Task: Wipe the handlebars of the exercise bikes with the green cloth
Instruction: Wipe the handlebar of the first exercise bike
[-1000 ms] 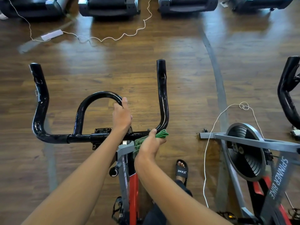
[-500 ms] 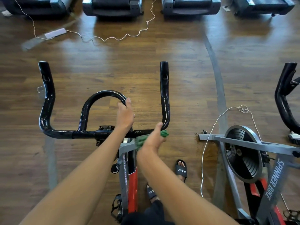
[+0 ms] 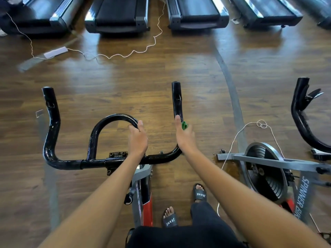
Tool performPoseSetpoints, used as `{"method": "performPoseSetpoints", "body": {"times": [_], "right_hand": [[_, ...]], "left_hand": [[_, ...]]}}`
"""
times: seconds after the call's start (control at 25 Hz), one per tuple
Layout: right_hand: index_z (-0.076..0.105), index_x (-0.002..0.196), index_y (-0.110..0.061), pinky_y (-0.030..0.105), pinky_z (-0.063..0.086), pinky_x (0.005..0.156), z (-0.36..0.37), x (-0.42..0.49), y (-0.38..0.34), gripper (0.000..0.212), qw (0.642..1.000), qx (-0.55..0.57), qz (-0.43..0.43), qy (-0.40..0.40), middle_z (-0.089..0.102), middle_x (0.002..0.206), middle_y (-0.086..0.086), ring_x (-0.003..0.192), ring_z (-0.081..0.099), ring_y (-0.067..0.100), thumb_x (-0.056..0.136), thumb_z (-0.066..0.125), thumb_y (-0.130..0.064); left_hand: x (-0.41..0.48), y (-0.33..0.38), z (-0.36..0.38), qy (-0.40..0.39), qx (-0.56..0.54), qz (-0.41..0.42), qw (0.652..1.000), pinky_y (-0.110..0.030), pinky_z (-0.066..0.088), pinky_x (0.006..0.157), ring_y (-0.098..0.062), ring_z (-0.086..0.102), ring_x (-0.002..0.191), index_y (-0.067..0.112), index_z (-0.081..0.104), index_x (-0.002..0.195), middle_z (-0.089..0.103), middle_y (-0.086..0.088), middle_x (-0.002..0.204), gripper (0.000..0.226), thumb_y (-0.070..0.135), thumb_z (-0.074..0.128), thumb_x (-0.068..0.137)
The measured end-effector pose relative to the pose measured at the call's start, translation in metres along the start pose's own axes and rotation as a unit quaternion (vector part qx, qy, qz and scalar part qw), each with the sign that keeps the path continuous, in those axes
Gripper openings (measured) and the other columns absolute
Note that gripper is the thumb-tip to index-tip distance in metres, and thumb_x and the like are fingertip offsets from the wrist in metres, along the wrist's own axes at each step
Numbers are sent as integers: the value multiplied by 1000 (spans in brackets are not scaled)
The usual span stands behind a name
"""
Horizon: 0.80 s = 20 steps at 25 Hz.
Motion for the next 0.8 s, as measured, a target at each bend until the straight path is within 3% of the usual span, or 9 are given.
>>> {"method": "performPoseSetpoints", "body": {"times": [0.12,0.24,0.4,0.52,0.68,0.8], "right_hand": [[-1,158,-23,64,21,116,6,26,-32,111,994,-94,-50,-38,14,163,17,146,24,41,76,31,-90],[-7,157,-22,61,21,117,3,47,-75,117,992,-72,-90,-51,7,165,14,148,19,40,77,54,-81],[8,156,-23,52,31,115,-8,61,-127,101,985,3,-171,-30,25,159,10,142,33,33,84,67,-61],[17,151,-20,50,35,112,0,58,-86,80,986,-33,-153,-48,38,149,10,134,42,29,92,59,-55],[46,130,-14,51,43,104,-7,53,-32,31,986,-17,-165,-32,59,114,4,113,57,26,103,48,-28],[42,143,-15,41,50,91,-37,39,-60,40,965,-14,-250,80,58,124,9,109,57,25,104,46,-20]], "left_hand": [[1,-2,0,4,5,-3,1000,-59,53,87,-44,64,97,22,34,114,66,-22,102,50,67,23,94],[2,-2,1,3,3,3,1000,-59,53,88,-44,64,100,19,37,120,66,-23,106,64,73,22,88],[3,-2,1,4,11,4,1000,-59,53,86,-45,65,97,19,37,114,67,-22,102,69,77,19,82],[2,-1,1,5,9,5,1000,-57,54,85,-44,66,95,13,39,120,67,-23,101,77,77,19,83],[2,0,1,-1,9,-1,1000,-58,54,85,-43,65,95,19,37,114,67,-21,99,52,66,24,95],[1,0,0,-1,13,-1,1000,-57,53,85,-41,66,92,23,34,110,66,-18,93,44,64,24,97]]}}
Point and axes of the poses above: each hand's wrist, its own x-axis towards the middle knuckle, its own z-axis out of the palm, y = z × x, the point moved 10 cm from there along x, towards the middle knuckle
